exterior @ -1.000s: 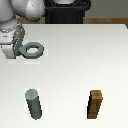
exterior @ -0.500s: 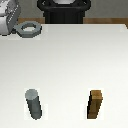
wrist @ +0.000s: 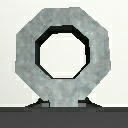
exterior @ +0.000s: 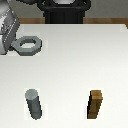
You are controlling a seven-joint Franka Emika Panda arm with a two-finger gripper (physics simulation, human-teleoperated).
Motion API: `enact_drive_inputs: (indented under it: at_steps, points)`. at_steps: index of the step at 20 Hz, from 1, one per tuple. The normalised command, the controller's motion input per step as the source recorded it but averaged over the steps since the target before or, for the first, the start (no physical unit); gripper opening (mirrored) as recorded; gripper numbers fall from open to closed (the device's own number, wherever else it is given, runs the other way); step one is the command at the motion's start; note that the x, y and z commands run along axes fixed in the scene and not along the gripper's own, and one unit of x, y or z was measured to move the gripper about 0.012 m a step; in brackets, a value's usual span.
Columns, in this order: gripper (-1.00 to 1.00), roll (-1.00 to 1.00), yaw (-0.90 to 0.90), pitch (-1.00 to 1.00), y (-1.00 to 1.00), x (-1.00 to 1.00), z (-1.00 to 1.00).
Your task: Put the loop with the handle onto the peg.
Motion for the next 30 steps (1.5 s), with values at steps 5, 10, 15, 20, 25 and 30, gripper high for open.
enact_drive_inputs:
  at_steps: [5, 10, 15, 20, 25, 30]
  points:
    - [-1.0, 0.0, 0.0, 0.0, 0.0, 1.0, 0.0]
    - [-1.0, 0.0, 0.0, 0.0, 0.45, 0.2, 0.0]
    - [-1.0, 0.0, 0.0, 0.0, 0.0, 0.0, 0.4]
    - [-1.0, 0.0, 0.0, 0.0, 0.0, 0.2, 0.0]
    - [-1.0, 0.0, 0.0, 0.0, 0.0, 1.0, 0.0]
    - [-1.0, 0.0, 0.0, 0.0, 0.0, 0.6, 0.0]
